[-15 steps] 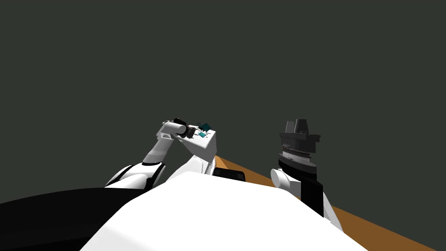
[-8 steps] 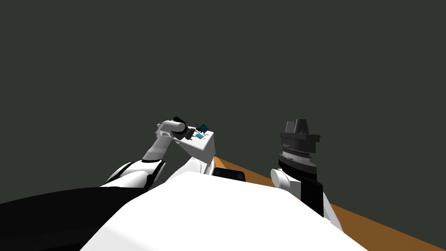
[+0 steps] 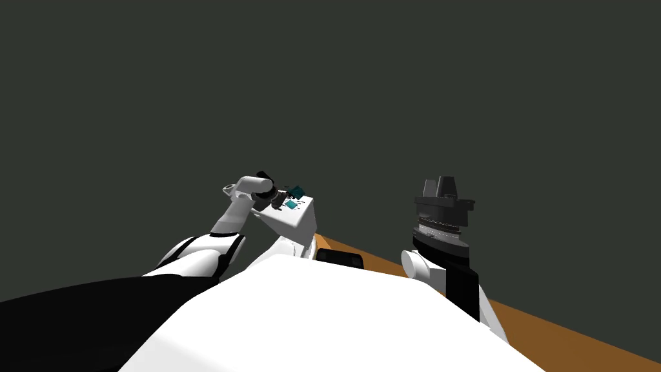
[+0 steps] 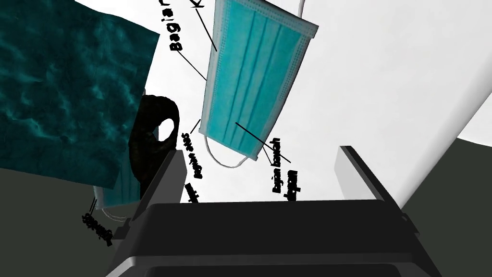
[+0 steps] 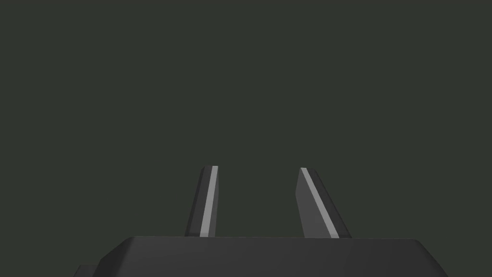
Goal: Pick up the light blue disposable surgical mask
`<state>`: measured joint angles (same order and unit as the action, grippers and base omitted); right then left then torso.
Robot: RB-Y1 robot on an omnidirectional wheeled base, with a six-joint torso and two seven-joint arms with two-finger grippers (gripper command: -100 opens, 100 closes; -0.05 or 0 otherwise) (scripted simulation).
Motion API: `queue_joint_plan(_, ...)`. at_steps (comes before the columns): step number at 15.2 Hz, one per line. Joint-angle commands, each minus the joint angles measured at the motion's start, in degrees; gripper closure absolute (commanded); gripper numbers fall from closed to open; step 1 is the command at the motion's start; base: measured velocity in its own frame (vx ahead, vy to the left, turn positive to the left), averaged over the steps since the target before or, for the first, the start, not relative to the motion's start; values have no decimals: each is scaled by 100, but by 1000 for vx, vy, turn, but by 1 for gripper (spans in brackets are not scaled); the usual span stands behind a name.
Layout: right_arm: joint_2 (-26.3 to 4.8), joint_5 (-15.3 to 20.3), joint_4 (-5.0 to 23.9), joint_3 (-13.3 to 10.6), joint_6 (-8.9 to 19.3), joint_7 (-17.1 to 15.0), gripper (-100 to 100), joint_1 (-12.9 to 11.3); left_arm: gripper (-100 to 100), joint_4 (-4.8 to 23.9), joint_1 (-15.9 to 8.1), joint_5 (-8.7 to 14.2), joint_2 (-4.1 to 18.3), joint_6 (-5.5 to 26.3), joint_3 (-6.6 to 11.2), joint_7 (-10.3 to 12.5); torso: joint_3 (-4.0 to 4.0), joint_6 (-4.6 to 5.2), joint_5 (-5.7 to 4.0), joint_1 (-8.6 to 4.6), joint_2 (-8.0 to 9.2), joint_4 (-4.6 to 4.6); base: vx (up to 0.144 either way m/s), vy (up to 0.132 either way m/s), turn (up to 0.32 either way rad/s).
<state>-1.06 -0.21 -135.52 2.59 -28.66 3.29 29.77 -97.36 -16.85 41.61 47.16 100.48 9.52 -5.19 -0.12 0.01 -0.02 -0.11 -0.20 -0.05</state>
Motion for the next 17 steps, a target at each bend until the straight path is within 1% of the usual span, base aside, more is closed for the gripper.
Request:
queue_joint_plan(1,0,0,0,0,0,0,0,0,-100,119,-96,143,48,286,24,-53,0,0,0,0,0,0,58,-18,-82)
queue_joint_plan(2,0,0,0,0,0,0,0,0,-100,119,-96,143,48,400,24,-53,-2,1,0,0,-3,0,60,-22,-64)
queue_joint_plan(3,0,0,0,0,0,0,0,0,-100,119,-96,143,48,400,24,-53,-3,0,0,-2,-4,-1,44,-18,-17)
queue_joint_plan(4,0,0,0,0,0,0,0,0,-100,200,-157,227,70,613,31,-86,-1,-2,0,-1,-2,-1,46,-23,-42)
queue_joint_plan(5,0,0,0,0,0,0,0,0,-100,200,-157,227,70,637,31,-86,-1,0,0,-2,-1,-1,48,-24,-50)
queue_joint_plan(6,0,0,0,0,0,0,0,0,-100,266,-208,295,85,805,38,-114,-1,-1,0,-3,-1,0,54,-24,-70)
queue_joint_plan(7,0,0,0,0,0,0,0,0,-100,266,-208,295,85,856,38,-114,-2,1,-1,-3,-3,-1,54,-19,-57)
queue_joint_plan(8,0,0,0,0,0,0,0,0,-100,316,-247,348,95,1010,43,-137,-2,0,0,-2,-4,-1,59,-3,-48)
queue_joint_plan(9,0,0,0,0,0,0,0,0,-100,316,-247,348,95,1052,43,-137,-3,-1,0,2,-5,-1,55,4,-39)
queue_joint_plan(10,0,0,0,0,0,0,0,0,-100,349,-273,383,100,1207,46,-153,-3,-1,1,6,-4,-1,51,-1,-38)
queue_joint_plan(11,0,0,0,0,0,0,0,0,-100,349,-273,383,100,1207,46,-153,-2,-1,2,6,-3,-1,43,-3,-27)
queue_joint_plan(12,0,0,0,0,0,0,0,0,-100,365,-286,400,103,1297,47,-160,-1,-2,2,6,-1,-1,31,-6,-21)
queue_joint_plan(13,0,0,0,0,0,0,0,0,-100,360,-287,386,107,1206,46,-156,1,-2,2,5,3,0,17,-4,-8)
queue_joint_plan(14,0,0,0,0,0,0,0,0,-100,460,-250,313,46,1075,-8,-188,4,-2,2,5,8,1,0,5,-20)
queue_joint_plan(17,0,0,0,0,0,0,0,-1,-100,582,-202,216,-31,875,-77,-225,-8,8,26,28,3,-16,-24,16,-30)
